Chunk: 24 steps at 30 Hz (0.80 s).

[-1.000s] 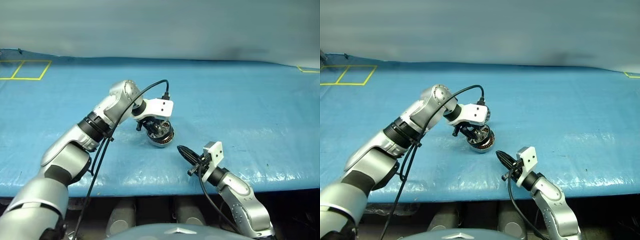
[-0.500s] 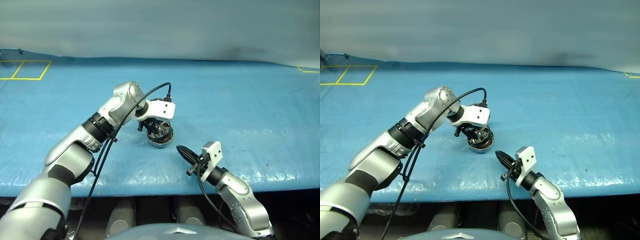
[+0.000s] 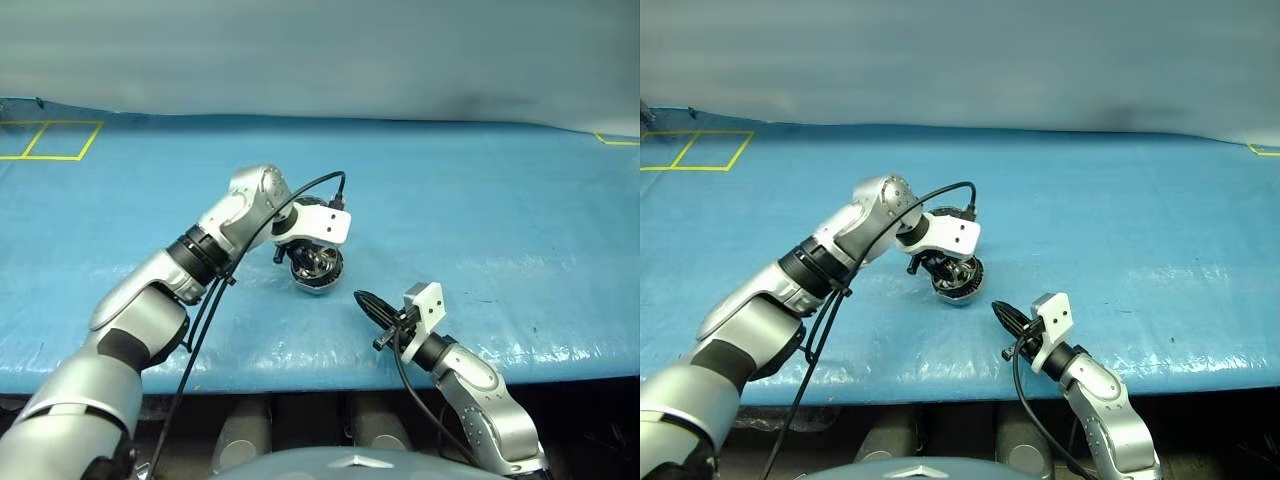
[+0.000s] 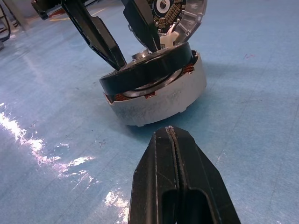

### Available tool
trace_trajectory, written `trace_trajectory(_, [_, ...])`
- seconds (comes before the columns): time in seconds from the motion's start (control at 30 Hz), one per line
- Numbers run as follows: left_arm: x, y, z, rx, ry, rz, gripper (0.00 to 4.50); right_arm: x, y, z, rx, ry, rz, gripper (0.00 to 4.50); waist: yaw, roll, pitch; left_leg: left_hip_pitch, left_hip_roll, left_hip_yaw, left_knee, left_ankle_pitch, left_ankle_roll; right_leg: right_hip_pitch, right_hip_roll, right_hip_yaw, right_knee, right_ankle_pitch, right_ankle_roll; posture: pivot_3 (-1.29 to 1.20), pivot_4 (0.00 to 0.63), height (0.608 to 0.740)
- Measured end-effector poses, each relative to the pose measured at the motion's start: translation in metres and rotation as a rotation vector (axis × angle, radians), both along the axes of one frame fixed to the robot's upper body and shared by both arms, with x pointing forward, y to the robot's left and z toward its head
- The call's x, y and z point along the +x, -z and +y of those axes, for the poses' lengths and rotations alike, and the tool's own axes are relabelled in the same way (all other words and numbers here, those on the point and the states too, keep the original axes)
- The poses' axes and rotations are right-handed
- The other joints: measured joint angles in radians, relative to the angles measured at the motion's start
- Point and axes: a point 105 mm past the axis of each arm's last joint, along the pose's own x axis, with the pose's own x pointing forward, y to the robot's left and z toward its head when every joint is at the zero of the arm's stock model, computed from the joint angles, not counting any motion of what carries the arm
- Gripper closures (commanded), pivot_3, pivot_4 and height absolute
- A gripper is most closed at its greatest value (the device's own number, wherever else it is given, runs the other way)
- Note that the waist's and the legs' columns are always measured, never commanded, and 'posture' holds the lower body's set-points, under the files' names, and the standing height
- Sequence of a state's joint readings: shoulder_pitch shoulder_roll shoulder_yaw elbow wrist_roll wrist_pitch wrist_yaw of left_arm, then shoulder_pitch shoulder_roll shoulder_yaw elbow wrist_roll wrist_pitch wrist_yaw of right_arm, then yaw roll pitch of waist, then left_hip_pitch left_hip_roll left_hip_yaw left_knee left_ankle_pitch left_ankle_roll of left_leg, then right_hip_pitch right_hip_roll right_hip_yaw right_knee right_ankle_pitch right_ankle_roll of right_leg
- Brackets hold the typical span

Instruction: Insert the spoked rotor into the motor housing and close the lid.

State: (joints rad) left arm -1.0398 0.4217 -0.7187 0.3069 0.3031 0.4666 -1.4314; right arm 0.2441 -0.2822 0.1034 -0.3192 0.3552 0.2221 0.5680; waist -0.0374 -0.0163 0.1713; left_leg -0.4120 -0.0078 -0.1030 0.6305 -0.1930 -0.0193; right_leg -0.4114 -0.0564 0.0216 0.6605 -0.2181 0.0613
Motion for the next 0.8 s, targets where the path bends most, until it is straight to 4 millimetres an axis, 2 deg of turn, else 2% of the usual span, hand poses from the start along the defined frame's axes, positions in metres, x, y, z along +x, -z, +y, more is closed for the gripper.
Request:
trace_trajectory(0.17, [0.000,0.001,-0.001,0.006,0.002,-0.002,3.08,0.000,0.000,0.001,-0.001,-0.002,0.001,4.50,0.001,0.000,0.000,0.000,0.000,0.000,0.000,0.000,0.000,0.000,0.000,0.000,0.000,0.000,0.000,0.00,0.150,0.740])
trace_trajectory(0.47, [-0.005,0.003,-0.007,0.008,0.038,0.025,0.13,-0.001,0.002,-0.001,-0.016,0.006,0.005,4.50,0.001,0.000,0.000,0.000,0.000,0.000,0.000,0.000,0.000,0.000,0.000,0.000,0.000,0.000,0.000,0.00,0.150,0.740])
trace_trajectory(0.67, [-0.006,0.000,-0.010,-0.014,0.041,0.034,0.02,-0.001,0.003,-0.001,-0.017,0.007,0.008,4.50,0.001,0.000,0.000,0.000,0.000,0.000,0.000,0.000,0.000,0.000,0.000,0.000,0.000,0.000,0.000,0.00,0.150,0.740])
trace_trajectory(0.73, [-0.007,-0.006,-0.011,-0.050,0.036,0.040,0.02,-0.001,0.003,-0.001,-0.017,0.007,0.009,4.50,0.001,0.000,0.000,-0.001,0.000,0.000,0.000,0.000,0.000,0.000,0.000,0.000,0.000,0.000,0.000,0.00,0.150,0.740])
trace_trajectory(0.8, [-0.010,-0.021,-0.014,-0.133,0.028,0.039,0.02,-0.001,0.003,-0.001,-0.017,0.007,0.009,4.50,0.000,0.000,0.000,-0.001,0.000,0.000,0.000,0.000,0.000,-0.001,0.000,0.000,0.000,0.000,0.000,0.00,0.150,0.740])
